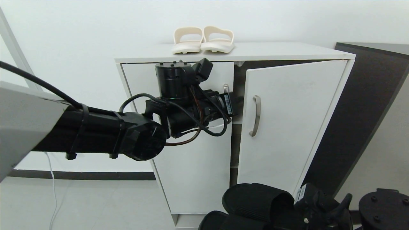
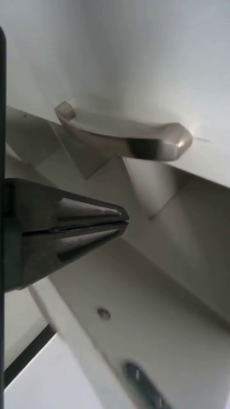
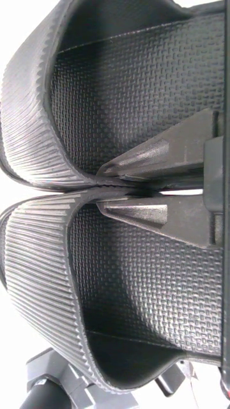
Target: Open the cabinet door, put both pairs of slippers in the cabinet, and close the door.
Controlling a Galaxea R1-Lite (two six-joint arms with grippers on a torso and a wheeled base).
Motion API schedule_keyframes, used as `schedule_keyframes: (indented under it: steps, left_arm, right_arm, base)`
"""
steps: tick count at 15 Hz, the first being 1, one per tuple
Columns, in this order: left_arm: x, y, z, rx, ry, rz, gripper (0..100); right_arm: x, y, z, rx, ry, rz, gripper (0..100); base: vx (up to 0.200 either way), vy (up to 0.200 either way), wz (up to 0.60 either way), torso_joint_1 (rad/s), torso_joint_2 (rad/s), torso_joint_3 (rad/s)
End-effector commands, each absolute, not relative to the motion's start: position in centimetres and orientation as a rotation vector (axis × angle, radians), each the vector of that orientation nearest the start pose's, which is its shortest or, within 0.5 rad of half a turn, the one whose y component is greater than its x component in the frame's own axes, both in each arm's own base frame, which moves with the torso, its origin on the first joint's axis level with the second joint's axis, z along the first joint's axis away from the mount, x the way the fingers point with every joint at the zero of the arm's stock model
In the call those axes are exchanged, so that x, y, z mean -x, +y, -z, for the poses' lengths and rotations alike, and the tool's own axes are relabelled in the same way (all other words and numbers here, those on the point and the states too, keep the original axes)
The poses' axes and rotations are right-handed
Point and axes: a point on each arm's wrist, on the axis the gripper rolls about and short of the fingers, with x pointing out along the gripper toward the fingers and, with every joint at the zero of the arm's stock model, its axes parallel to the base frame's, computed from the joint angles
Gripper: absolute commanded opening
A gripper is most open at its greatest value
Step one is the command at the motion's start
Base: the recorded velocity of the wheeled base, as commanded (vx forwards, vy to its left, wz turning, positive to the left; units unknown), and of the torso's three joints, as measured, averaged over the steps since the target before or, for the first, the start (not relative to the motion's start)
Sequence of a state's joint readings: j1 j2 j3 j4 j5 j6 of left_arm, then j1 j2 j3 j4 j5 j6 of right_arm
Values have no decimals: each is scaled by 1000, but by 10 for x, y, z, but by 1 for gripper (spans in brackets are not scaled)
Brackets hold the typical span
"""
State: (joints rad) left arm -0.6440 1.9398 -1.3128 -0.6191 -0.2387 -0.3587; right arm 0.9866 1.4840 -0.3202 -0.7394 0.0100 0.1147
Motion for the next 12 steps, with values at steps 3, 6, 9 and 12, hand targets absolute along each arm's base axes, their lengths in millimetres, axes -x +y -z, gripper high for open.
schedule_keyframes:
  steps: [3,6,9,12]
  left_arm:
    - [-318,-246,-233,335,158,869,0]
    - [-318,-246,-233,336,157,868,0]
    - [-301,-265,-232,329,166,940,0]
    - [-276,-296,-234,353,88,1056,0]
  right_arm:
    - [-105,174,-122,122,464,-994,0]
    - [-102,176,-122,127,465,-1008,0]
    - [-98,175,-119,135,473,-1021,0]
    - [-98,175,-118,138,475,-1019,0]
  base:
    - [-67,0,0,2,-1,1]
    - [-200,0,0,9,2,-6]
    - [-200,0,0,1,1,5]
    - [-200,0,0,1,1,2]
